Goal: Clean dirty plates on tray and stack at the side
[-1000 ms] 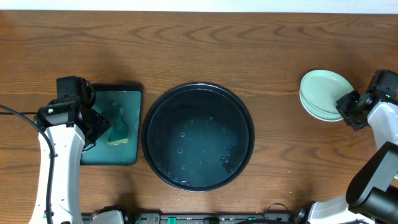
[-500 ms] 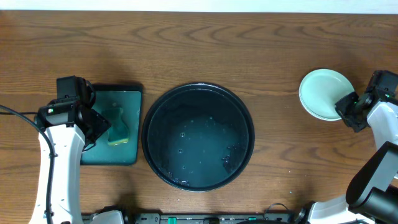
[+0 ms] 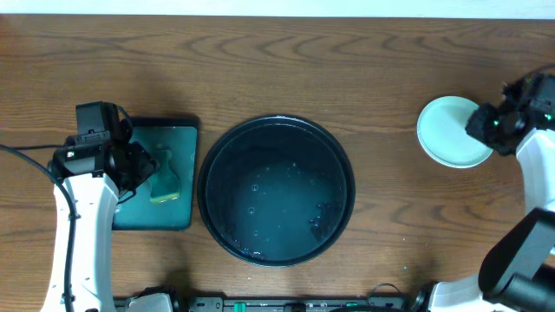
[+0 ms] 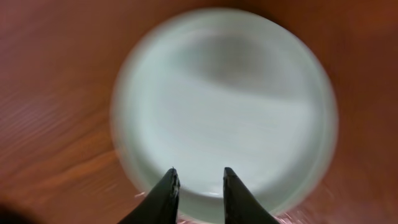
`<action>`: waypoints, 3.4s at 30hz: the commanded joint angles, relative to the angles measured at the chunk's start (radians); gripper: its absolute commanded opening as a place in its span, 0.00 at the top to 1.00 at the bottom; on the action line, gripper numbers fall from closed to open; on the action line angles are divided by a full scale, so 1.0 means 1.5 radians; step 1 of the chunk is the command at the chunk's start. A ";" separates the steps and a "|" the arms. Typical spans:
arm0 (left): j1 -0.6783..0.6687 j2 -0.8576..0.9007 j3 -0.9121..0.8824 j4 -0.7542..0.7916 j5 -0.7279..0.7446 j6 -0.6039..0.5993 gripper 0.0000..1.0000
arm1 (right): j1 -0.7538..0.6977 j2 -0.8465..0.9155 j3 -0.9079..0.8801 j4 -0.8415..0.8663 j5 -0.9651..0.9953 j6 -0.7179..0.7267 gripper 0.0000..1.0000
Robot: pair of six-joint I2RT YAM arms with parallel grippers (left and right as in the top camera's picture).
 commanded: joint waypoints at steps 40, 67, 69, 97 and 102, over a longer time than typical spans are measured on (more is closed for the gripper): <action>-0.196 -0.598 0.175 -0.243 0.097 0.263 0.19 | 0.154 -0.484 0.039 -0.192 0.005 -0.218 0.01; -0.196 -0.598 0.175 -0.257 0.097 0.263 0.19 | 0.154 -0.480 0.039 -0.343 0.005 -0.218 0.01; -0.196 -0.598 0.175 -0.271 0.097 0.263 0.19 | 0.154 -0.480 0.039 -0.346 0.005 -0.218 0.01; -0.183 -0.819 -0.319 0.463 0.049 0.291 0.19 | 0.154 -0.480 0.039 -0.346 0.005 -0.218 0.01; -0.175 -0.874 -0.453 0.641 0.058 0.288 0.19 | 0.154 -0.480 0.039 -0.346 0.005 -0.218 0.01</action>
